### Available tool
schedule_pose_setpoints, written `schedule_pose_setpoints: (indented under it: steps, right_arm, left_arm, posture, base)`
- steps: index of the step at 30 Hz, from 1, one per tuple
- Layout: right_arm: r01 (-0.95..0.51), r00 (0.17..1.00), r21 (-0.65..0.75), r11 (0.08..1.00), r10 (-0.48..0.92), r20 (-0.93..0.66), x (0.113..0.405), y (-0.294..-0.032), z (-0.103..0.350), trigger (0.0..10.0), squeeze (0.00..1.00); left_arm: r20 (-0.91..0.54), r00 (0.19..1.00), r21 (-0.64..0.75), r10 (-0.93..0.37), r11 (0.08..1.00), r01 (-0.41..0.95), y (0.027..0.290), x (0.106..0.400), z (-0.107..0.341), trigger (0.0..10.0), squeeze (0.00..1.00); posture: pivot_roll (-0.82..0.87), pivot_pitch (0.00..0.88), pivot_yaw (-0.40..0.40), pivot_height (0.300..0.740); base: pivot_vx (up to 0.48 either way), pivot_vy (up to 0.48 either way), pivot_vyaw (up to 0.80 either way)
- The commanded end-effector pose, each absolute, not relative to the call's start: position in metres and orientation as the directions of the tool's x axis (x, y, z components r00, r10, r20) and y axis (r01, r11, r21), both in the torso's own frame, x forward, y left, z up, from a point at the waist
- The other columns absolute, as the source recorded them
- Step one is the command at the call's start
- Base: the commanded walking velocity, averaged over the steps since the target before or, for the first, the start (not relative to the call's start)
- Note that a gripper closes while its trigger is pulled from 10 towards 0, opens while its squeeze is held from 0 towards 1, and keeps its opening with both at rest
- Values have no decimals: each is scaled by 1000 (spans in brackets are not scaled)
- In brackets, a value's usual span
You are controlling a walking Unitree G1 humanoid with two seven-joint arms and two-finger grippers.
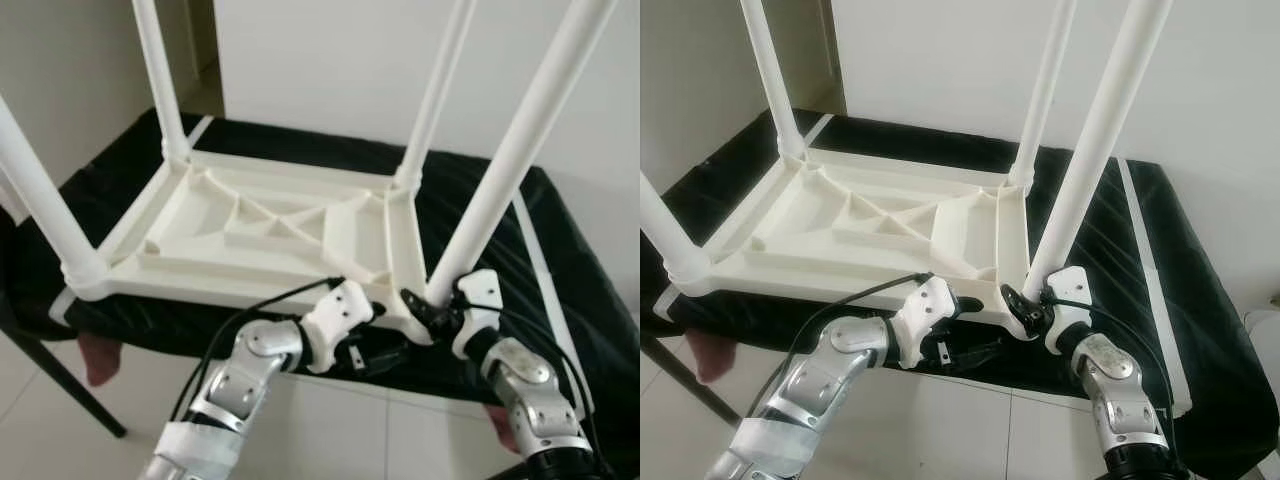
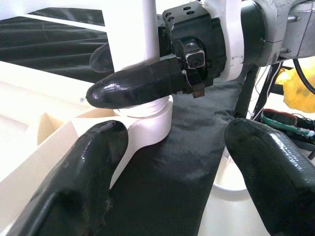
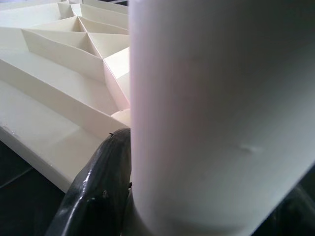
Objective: Building children table
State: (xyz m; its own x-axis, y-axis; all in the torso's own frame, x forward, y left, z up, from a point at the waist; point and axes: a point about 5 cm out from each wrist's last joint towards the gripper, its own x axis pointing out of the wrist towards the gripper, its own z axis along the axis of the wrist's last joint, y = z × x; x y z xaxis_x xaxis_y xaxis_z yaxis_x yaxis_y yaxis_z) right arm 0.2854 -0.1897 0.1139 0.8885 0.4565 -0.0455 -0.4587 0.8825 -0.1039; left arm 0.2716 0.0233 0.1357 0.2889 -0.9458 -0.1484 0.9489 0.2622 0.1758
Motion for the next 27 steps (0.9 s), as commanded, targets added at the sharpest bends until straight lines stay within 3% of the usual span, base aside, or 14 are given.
schedule_pose_setpoints:
  steps: [1, 2, 3, 20, 25, 27]
  right_arm:
    - [-472, 881, -70, 879, 466, -83, 284, -189, 106, 9373, 0]
    - [-472, 881, -70, 879, 466, -83, 284, -189, 106, 9373, 0]
    - [-472, 881, -67, 879, 466, -84, 283, -189, 105, 10000, 0]
    - [-255, 965, -60, 965, 250, -82, 278, -189, 102, 10000, 0]
    - [14, 997, -4, 1000, -14, -80, 271, -182, 97, 10000, 0]
    - [14, 997, -4, 1000, -14, -80, 271, -182, 97, 10000, 0]
  left_arm:
    - [-139, 337, 185, -931, 310, 933, 23, 275, 137, 10000, 0]
    - [-139, 337, 185, -931, 310, 933, 23, 275, 137, 10000, 0]
    - [-138, 337, 185, -931, 310, 933, 23, 275, 138, 10000, 0]
    - [-143, 324, 180, -935, 298, 938, 23, 272, 137, 10000, 0]
    - [-148, 317, 180, -937, 290, 940, 23, 271, 135, 10000, 0]
    - [-148, 317, 180, -937, 290, 940, 23, 271, 135, 10000, 0]
  posture:
    - [17, 0, -57, 740]
    - [17, 0, -57, 740]
    - [17, 0, -57, 740]
    - [13, 0, -53, 740]
    - [18, 0, -56, 740]
    - [18, 0, -56, 740]
  base:
    - [0, 0, 0]
    - [0, 0, 0]
    - [0, 0, 0]
    - [0, 0, 0]
    - [0, 0, 0]
    - [0, 0, 0]
